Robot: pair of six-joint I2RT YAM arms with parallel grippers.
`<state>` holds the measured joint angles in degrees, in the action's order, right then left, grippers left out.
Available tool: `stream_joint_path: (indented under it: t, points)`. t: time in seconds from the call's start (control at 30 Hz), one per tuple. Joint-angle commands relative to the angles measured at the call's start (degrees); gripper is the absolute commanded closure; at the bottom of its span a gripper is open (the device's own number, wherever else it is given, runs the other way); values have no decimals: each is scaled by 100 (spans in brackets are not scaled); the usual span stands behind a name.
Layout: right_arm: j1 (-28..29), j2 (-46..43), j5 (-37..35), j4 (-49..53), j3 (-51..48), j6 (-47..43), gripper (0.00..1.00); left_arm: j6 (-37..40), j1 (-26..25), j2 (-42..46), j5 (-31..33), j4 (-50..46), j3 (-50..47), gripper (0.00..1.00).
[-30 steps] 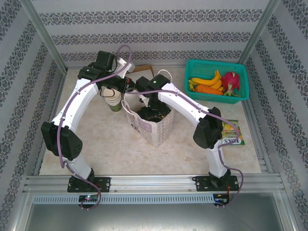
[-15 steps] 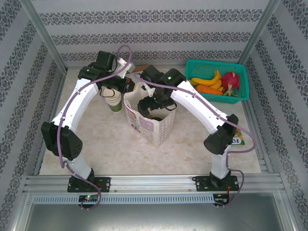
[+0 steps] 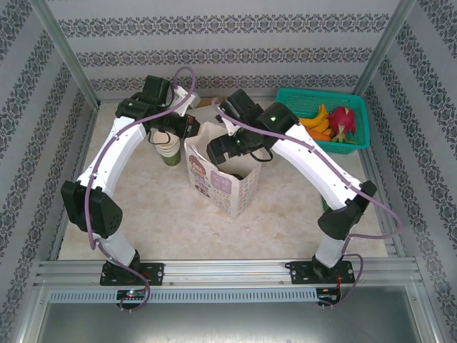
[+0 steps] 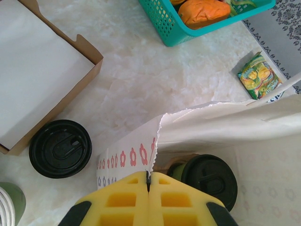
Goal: Pack the takeout coffee
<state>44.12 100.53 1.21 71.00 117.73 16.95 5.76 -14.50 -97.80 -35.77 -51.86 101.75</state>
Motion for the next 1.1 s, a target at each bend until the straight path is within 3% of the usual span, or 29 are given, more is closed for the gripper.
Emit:
stream_joint_path:
  t: [0.0,0.13,0.4,0.53,0.77,1.07]
  points:
    - [-22,-395,239,-563,-447,-115,2,-22,40,-125,9,60,35,100]
    - [-133,-933,612,-1337,-1137,47,2,-81,36,-160,-8,59,70,100]
    - [-198,-2422,488,-2992,-2859,883,7,-245,37,-161,-60,142,77,100]
    - [-303,-2822,70,-2828,-3282,1581,17,-330,38,-161,-88,201,47,100]
    - [18,-2937,-1734,-1453,-3331,2604,31,-415,36,-103,-53,220,-14,100]
    - [211,-2860,-1249,-1464,-3792,2900,46,-575,43,-22,-35,395,-199,100]
